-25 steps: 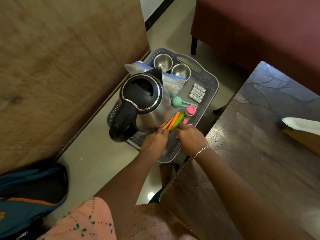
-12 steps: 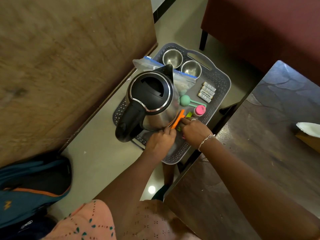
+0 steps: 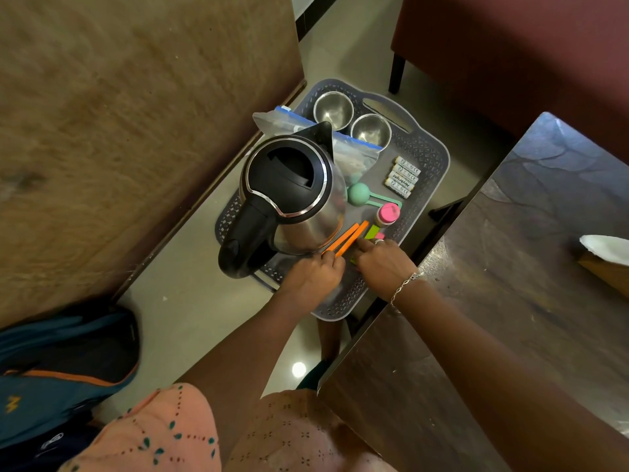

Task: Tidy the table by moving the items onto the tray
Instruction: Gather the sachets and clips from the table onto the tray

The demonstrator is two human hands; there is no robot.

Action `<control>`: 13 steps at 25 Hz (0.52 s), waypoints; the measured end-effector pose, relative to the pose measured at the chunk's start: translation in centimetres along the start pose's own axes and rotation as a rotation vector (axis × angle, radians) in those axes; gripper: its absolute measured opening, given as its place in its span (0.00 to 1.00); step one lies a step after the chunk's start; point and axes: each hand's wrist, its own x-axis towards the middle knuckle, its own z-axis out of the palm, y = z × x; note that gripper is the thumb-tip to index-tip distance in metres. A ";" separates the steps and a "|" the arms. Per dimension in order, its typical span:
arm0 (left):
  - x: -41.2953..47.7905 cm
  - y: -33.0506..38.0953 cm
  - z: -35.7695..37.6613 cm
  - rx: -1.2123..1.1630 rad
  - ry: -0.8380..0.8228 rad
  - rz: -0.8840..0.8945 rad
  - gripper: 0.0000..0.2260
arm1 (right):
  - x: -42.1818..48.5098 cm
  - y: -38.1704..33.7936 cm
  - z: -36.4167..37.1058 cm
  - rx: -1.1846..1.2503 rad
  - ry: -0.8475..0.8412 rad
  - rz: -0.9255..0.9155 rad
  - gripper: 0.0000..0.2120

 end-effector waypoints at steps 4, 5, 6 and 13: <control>0.4 0.3 -0.2 -0.013 -0.061 -0.086 0.09 | -0.3 0.3 -0.4 0.100 0.082 0.121 0.14; 0.3 0.3 -0.4 -0.055 -0.063 -0.158 0.12 | -0.4 0.4 -0.4 0.158 0.116 0.162 0.14; 0.0 0.5 -0.5 -0.088 -0.120 -0.239 0.13 | -0.3 0.7 -0.5 0.201 0.151 0.196 0.15; -1.5 2.0 0.1 -0.249 -0.180 -0.584 0.14 | -1.6 1.9 -0.7 0.578 0.697 0.355 0.14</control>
